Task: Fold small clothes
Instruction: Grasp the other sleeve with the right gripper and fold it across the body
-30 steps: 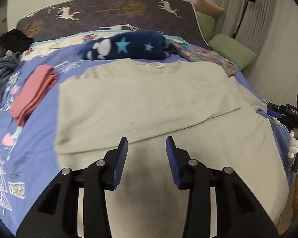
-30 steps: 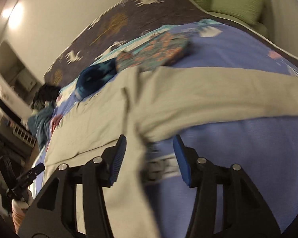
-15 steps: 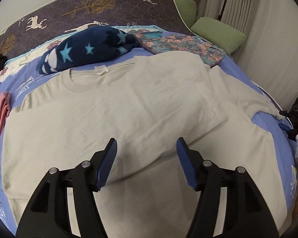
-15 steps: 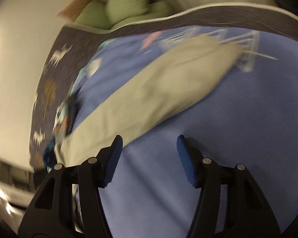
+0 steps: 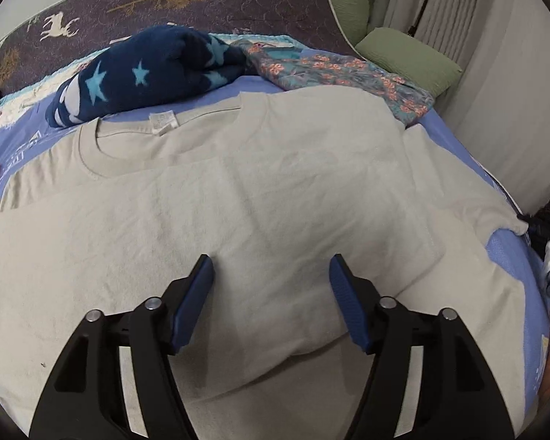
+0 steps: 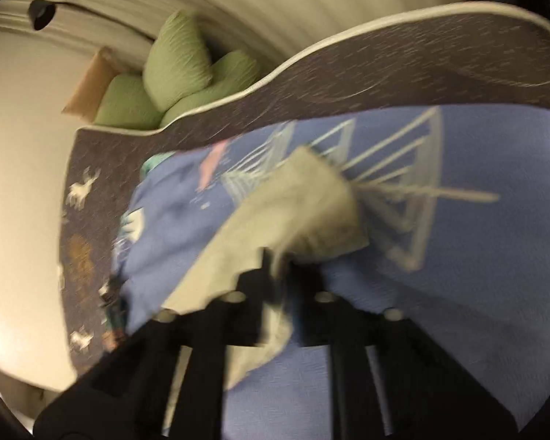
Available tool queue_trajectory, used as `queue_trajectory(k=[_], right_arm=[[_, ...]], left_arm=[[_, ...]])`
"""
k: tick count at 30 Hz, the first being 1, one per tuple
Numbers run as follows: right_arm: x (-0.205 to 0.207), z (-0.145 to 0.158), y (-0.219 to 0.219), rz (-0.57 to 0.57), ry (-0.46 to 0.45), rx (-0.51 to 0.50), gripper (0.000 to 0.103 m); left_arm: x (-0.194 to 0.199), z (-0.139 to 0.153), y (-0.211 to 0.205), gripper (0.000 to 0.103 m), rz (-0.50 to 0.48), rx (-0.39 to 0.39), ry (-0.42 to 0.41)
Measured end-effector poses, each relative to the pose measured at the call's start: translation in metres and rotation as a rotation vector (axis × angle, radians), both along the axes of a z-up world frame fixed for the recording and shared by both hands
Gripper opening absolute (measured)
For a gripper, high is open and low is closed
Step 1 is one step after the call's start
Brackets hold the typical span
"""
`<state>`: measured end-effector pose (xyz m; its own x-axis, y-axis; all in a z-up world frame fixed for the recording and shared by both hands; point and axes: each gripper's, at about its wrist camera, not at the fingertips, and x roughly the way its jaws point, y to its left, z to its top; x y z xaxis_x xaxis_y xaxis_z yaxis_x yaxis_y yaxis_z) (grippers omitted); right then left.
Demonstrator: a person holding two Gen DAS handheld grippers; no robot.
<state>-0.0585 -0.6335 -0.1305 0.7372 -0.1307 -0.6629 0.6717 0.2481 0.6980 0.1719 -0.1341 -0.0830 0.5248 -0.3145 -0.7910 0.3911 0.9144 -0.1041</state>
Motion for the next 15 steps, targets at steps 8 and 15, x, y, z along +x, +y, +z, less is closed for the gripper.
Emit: queue_trajectory(k=[8, 15], right_arm=[[0.075, 0.097, 0.092, 0.339, -0.240, -0.189, 0.007], [0.163, 0.155, 0.262, 0.825, -0.416, -0.285, 0.007]], left_arm=[[-0.004, -0.001, -0.004, 0.078, -0.021, 0.014, -0.035], [-0.007, 0.029, 0.036, 0.078, -0.011, -0.213, -0.037]])
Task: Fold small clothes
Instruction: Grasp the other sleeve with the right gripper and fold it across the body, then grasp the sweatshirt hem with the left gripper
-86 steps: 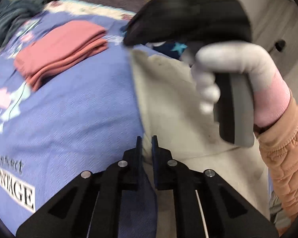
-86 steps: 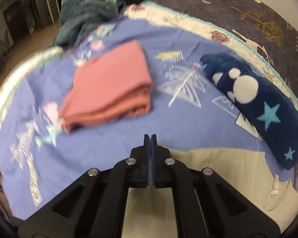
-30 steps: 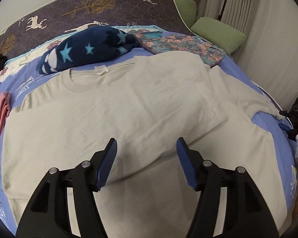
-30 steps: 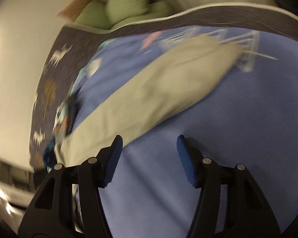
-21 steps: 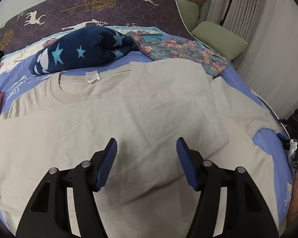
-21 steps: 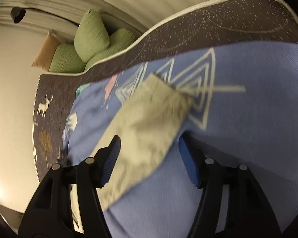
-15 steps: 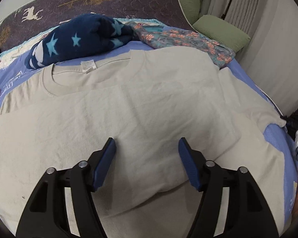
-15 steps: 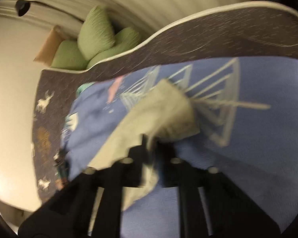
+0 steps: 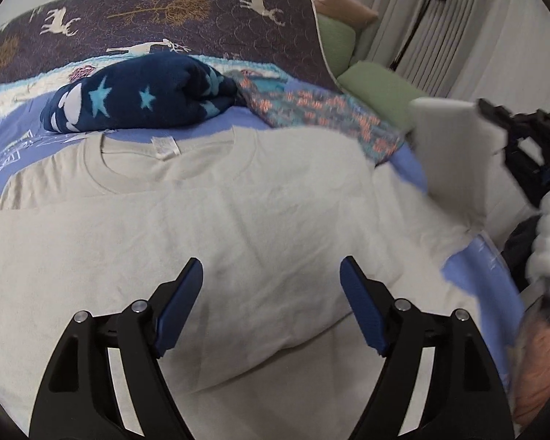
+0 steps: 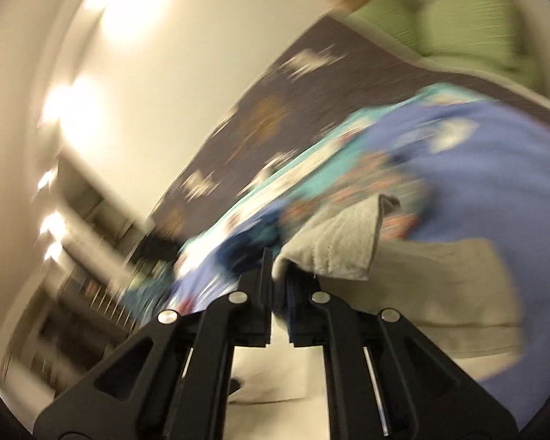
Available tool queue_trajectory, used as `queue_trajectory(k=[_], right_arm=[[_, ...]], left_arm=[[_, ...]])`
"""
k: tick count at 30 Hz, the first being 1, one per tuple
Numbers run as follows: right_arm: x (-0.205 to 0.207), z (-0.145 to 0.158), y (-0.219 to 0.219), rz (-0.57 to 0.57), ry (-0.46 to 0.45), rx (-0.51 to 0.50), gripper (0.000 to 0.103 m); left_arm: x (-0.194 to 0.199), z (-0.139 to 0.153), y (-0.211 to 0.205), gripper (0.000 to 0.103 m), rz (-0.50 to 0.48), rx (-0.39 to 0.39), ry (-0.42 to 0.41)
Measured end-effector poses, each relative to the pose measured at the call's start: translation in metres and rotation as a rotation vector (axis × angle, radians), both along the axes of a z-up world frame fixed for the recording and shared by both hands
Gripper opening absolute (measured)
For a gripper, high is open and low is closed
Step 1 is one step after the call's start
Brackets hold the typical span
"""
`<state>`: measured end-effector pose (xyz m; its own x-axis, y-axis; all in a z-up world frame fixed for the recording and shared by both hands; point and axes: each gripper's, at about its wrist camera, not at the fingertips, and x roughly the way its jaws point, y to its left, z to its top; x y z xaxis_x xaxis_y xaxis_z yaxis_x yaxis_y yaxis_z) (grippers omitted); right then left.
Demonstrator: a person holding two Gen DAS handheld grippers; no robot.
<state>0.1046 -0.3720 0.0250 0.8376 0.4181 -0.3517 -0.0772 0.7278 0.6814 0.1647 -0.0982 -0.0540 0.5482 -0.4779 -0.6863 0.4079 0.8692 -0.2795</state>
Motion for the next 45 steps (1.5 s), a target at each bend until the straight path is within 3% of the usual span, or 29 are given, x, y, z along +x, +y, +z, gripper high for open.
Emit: queue_trajectory(k=[3, 7, 11, 14, 16, 17, 22, 27, 30, 33, 34, 36, 37, 38, 43, 45], right_arm=[[0.026, -0.005, 0.073, 0.169, 0.009, -0.059, 0.007], [0.038, -0.033, 0.152, 0.347, 0.073, -0.174, 0.007], [0.034, -0.065, 0.193, 0.415, 0.148, -0.324, 0.009], [0.018, -0.082, 0.207, 0.461, 0.168, -0.434, 0.015], [0.009, -0.088, 0.210, 0.481, 0.172, -0.475, 0.031], [0.007, -0.089, 0.210, 0.481, 0.175, -0.488, 0.036], [-0.008, -0.094, 0.200, 0.449, 0.197, -0.521, 0.038], [-0.017, -0.093, 0.187, 0.402, 0.200, -0.537, 0.043], [-0.022, -0.093, 0.181, 0.389, 0.211, -0.533, 0.046], [-0.029, -0.093, 0.175, 0.371, 0.222, -0.536, 0.047], [-0.032, -0.092, 0.172, 0.361, 0.222, -0.534, 0.048], [-0.038, -0.088, 0.167, 0.345, 0.216, -0.533, 0.050], [-0.042, -0.085, 0.162, 0.330, 0.209, -0.536, 0.051], [-0.045, -0.082, 0.158, 0.318, 0.203, -0.541, 0.051], [-0.058, -0.075, 0.133, 0.235, 0.196, -0.588, 0.055], [-0.061, -0.074, 0.123, 0.201, 0.202, -0.599, 0.055]], left_arm=[[0.001, 0.013, 0.027, 0.078, -0.010, -0.103, 0.011], [0.000, 0.014, 0.054, 0.078, -0.034, -0.228, 0.062], [0.003, 0.004, 0.073, 0.078, -0.036, -0.342, 0.129], [0.008, -0.002, 0.074, 0.078, -0.026, -0.351, 0.152], [0.010, -0.003, 0.070, 0.078, -0.034, -0.350, 0.160], [0.011, -0.005, 0.069, 0.078, -0.043, -0.345, 0.161], [0.016, -0.006, 0.052, 0.078, -0.086, -0.268, 0.156], [0.019, 0.004, 0.017, 0.078, -0.168, -0.154, 0.096], [0.023, 0.008, -0.011, 0.078, -0.194, -0.059, 0.088], [0.033, 0.001, -0.039, 0.077, -0.176, 0.087, 0.122], [0.036, -0.004, -0.045, 0.072, -0.158, 0.148, 0.125], [0.040, -0.012, -0.045, 0.019, -0.140, 0.206, 0.142], [0.043, -0.012, -0.037, 0.017, -0.120, 0.173, 0.152], [0.045, -0.009, -0.026, 0.007, -0.099, 0.129, 0.154], [0.036, 0.036, 0.036, 0.004, -0.022, -0.058, 0.054], [0.029, 0.060, 0.058, 0.002, 0.020, -0.070, -0.020]])
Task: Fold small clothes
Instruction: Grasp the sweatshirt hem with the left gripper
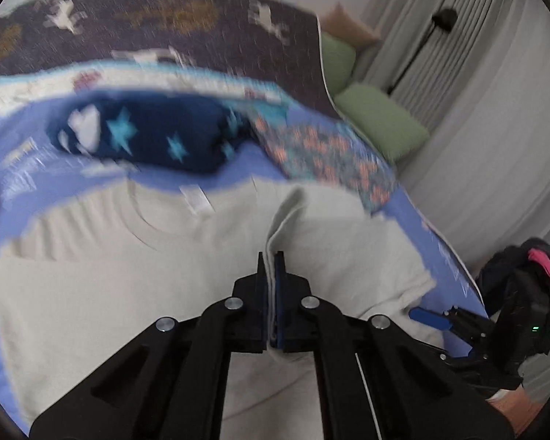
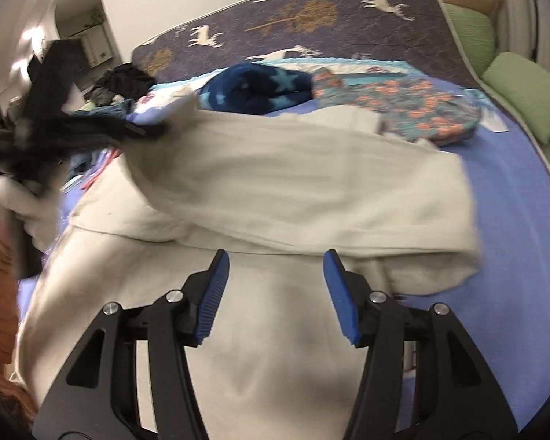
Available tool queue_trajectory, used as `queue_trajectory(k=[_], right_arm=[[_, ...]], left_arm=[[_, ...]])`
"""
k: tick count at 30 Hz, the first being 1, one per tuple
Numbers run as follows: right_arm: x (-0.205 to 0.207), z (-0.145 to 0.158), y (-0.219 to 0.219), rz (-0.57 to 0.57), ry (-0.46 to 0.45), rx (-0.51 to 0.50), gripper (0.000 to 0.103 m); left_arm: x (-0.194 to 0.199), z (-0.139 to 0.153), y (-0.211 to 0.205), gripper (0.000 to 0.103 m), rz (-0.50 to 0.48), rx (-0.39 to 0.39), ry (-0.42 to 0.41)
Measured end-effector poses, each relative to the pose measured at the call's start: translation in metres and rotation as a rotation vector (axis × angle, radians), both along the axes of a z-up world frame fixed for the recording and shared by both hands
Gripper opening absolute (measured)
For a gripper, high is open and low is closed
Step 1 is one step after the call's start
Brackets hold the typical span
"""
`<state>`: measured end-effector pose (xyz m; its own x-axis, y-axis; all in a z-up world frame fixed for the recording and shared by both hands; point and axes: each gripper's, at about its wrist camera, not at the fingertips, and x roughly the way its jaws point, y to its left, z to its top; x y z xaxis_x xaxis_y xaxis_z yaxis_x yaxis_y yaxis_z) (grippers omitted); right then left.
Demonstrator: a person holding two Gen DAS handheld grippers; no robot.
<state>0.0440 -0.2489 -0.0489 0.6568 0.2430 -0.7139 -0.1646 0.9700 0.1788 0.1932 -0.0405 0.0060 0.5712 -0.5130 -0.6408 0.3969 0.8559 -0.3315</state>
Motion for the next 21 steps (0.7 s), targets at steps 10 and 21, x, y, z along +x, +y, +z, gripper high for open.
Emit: queue_trajectory(k=[10, 21], right_arm=[[0.005, -0.011, -0.029, -0.151, 0.031, -0.071, 0.059], [-0.004, -0.005, -0.030, -0.165, 0.013, -0.098, 0.064]], left_arm=[[-0.010, -0.001, 0.082, 0.008, 0.122, -0.073, 0.052], [0.027, -0.081, 0.002, 0.004, 0.012, -0.014, 0.192]])
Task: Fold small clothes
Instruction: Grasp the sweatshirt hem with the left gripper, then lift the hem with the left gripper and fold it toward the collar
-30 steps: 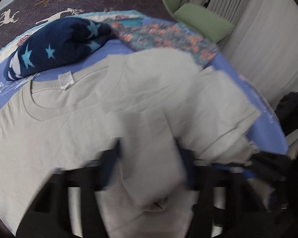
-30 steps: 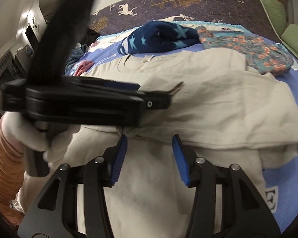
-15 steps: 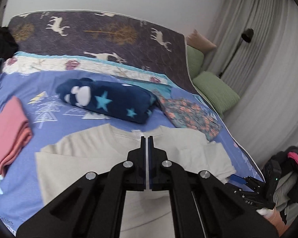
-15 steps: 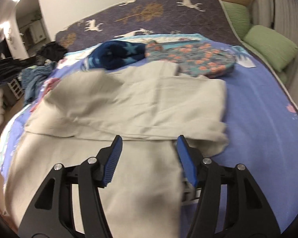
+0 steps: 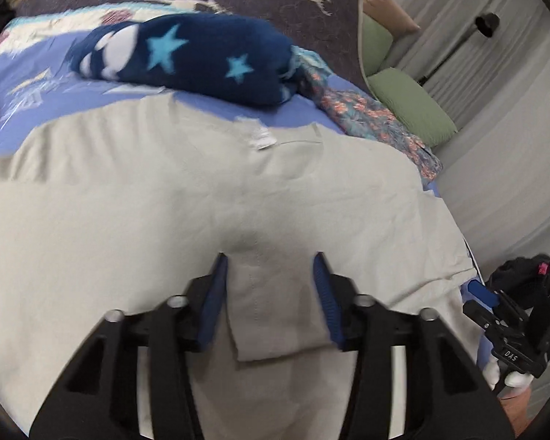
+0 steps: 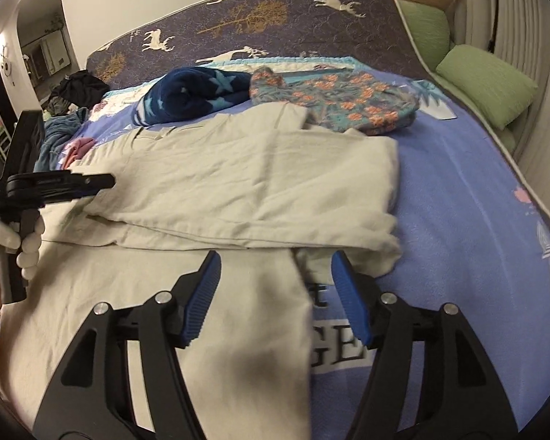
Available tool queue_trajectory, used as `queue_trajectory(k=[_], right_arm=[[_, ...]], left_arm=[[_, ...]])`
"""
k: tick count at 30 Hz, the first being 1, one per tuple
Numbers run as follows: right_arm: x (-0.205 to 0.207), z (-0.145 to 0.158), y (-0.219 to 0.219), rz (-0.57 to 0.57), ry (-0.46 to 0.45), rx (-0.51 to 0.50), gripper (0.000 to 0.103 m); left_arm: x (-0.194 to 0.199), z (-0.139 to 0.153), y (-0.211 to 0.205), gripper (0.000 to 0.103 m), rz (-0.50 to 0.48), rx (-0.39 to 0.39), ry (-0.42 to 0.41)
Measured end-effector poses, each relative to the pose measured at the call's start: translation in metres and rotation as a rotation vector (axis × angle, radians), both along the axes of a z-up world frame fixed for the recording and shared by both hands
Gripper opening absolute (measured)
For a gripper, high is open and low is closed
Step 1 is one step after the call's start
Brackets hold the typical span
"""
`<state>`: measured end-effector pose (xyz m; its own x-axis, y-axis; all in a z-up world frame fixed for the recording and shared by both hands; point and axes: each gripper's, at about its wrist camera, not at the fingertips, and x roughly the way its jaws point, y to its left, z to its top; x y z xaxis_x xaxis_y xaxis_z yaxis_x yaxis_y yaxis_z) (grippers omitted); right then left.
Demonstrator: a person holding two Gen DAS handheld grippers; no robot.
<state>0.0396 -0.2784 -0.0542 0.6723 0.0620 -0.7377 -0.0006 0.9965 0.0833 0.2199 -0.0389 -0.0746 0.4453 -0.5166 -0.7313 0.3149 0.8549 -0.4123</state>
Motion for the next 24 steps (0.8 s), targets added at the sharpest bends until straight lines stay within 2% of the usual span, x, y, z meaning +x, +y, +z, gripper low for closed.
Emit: queue_trajectory(k=[2, 4, 6, 8, 11, 13, 16, 22, 24], right_arm=[[-0.002, -0.001, -0.007, -0.025, 0.006, -0.009, 0.066], [-0.003, -0.004, -0.017, -0.053, 0.022, -0.012, 0.066], [-0.002, -0.006, -0.024, -0.072, 0.036, -0.015, 0.066], [0.000, -0.008, -0.028, -0.086, 0.051, -0.024, 0.066], [0.004, -0.007, -0.027, -0.079, 0.048, -0.024, 0.067], [0.009, -0.009, -0.022, -0.066, 0.050, -0.032, 0.069], [0.016, -0.015, -0.011, -0.040, 0.067, -0.026, 0.069], [0.019, -0.019, 0.004, -0.013, 0.079, -0.037, 0.069], [0.016, -0.015, 0.002, -0.014, 0.071, -0.028, 0.069]], left_arm=[[0.001, 0.012, -0.005, 0.005, -0.021, -0.080, 0.005], [-0.012, 0.052, -0.005, 0.005, -0.023, -0.094, -0.119], [-0.026, 0.088, 0.005, 0.005, -0.013, -0.111, -0.208], [-0.042, 0.121, 0.024, 0.005, 0.021, -0.100, -0.289], [-0.066, 0.144, 0.059, 0.005, 0.094, -0.042, -0.369], [-0.074, 0.142, 0.078, 0.005, 0.146, 0.007, -0.373], [-0.077, 0.117, 0.105, 0.005, 0.205, 0.047, -0.297], [-0.078, 0.074, 0.122, 0.007, 0.257, 0.146, -0.209], [-0.078, 0.068, 0.130, 0.019, 0.273, 0.159, -0.197]])
